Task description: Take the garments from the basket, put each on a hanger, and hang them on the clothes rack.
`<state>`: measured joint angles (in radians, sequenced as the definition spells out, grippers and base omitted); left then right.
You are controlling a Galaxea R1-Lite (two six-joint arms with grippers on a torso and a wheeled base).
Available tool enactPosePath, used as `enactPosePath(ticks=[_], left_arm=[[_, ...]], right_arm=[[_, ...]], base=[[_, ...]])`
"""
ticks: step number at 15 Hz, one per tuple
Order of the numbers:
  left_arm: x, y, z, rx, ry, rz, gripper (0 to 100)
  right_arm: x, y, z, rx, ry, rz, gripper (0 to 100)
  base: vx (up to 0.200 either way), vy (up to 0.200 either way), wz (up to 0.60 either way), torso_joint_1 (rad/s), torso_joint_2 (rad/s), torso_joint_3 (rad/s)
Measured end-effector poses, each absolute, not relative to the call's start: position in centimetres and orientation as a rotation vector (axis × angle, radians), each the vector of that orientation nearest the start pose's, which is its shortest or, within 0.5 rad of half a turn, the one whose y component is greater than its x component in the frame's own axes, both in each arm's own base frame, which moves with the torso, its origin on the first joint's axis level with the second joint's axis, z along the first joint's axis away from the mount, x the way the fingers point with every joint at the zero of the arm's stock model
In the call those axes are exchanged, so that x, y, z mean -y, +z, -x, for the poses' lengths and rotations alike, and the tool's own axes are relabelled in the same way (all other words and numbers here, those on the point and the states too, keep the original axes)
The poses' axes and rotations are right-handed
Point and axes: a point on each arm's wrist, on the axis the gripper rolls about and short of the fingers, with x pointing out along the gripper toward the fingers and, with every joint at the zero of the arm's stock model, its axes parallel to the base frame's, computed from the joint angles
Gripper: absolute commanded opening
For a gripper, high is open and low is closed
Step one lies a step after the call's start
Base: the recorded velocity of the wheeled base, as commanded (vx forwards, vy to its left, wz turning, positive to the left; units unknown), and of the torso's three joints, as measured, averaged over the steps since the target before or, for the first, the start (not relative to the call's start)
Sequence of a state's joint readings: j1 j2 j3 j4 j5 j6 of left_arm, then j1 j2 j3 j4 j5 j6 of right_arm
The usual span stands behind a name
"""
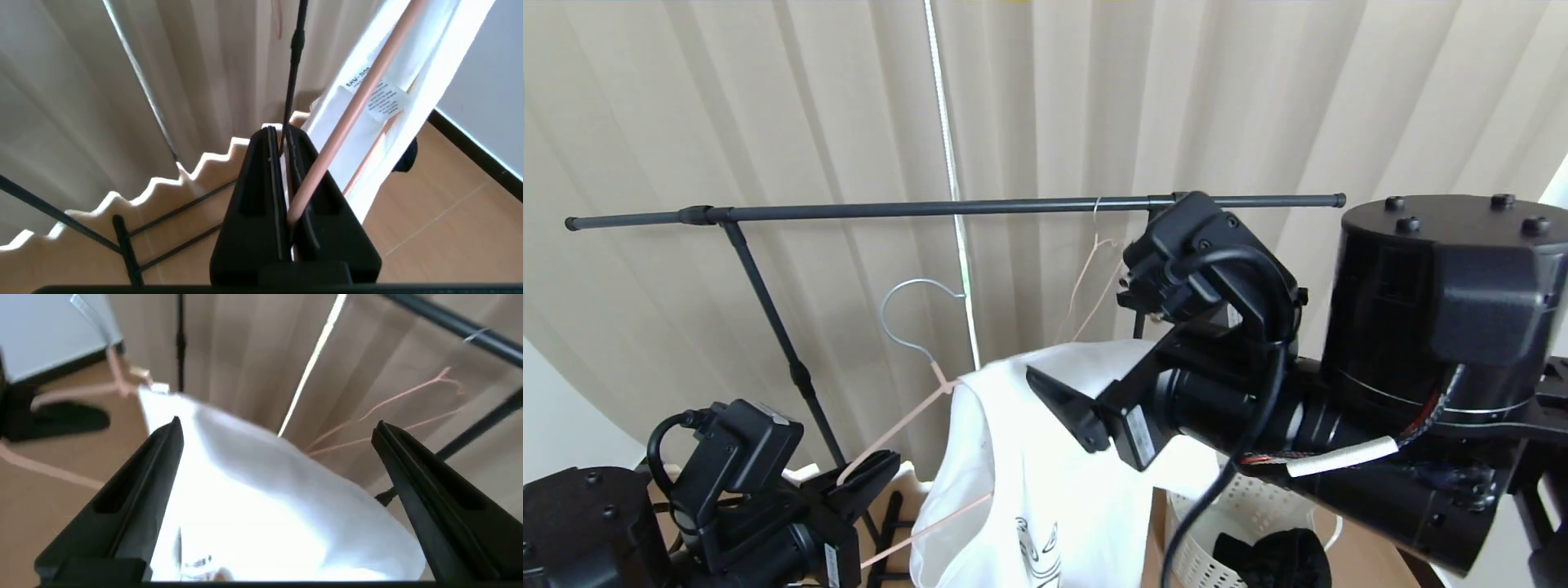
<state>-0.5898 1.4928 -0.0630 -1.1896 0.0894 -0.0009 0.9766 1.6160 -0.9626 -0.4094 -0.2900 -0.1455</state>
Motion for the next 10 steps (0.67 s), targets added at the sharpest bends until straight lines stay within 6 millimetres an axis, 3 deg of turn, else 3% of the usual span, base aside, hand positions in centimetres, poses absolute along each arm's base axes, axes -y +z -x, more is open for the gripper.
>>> enactPosePath(ticks=[3,7,10], left_arm=[[9.2,10.8,-14.4,-0.243,-0.512,-0.124,0],[8.9,10.4,-13.7,-0.232,-0.615,-0.207,0],[8.7,10.7,-13.4,-0.207,-0.624,-0.204,0]], right_arm=[[-21.2,24.2,-17.2,-0.32,0.887,0.401,100],[-17.5,28.1,-18.1,-0.463,1.197,0.505,100],[-17.0,28.4,-20.2,-0.459,1.345,0.688,100]], base=[[0.0,0.0,0.0,0.0,0.0,0.0],[0.0,0.0,0.0,0.0,0.0,0.0],[0.0,0.0,0.0,0.0,0.0,0.0]])
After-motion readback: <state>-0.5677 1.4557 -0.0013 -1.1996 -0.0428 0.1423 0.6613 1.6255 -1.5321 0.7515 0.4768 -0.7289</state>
